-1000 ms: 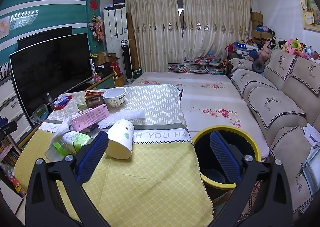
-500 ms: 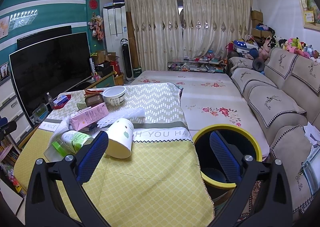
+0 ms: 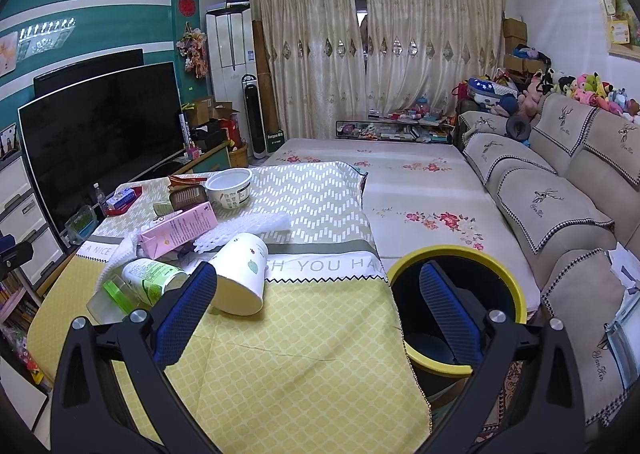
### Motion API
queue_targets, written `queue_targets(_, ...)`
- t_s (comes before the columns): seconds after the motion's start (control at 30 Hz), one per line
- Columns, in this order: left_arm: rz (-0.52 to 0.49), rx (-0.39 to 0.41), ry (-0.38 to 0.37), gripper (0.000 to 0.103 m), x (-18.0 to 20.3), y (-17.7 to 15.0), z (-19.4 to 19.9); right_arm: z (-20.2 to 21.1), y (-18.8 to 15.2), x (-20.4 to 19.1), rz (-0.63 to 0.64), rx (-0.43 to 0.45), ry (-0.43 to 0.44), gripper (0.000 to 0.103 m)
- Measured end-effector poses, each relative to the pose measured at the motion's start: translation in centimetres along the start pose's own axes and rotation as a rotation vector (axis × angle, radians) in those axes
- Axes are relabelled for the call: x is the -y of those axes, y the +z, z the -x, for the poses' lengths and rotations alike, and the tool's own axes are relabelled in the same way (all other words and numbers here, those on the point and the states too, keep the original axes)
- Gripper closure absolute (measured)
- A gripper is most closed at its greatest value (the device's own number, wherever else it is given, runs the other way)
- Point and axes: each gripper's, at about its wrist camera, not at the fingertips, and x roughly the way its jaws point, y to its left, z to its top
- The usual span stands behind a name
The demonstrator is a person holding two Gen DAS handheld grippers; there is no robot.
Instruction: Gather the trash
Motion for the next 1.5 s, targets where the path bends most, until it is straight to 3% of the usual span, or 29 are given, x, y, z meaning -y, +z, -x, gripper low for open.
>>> queue_targets(1.5,-0.003,-0.021,0.003,0.004,-0.4,-0.1,-0.6,-1.2,-0.4,-0.5,0.0,-0.024,0.009,0.006)
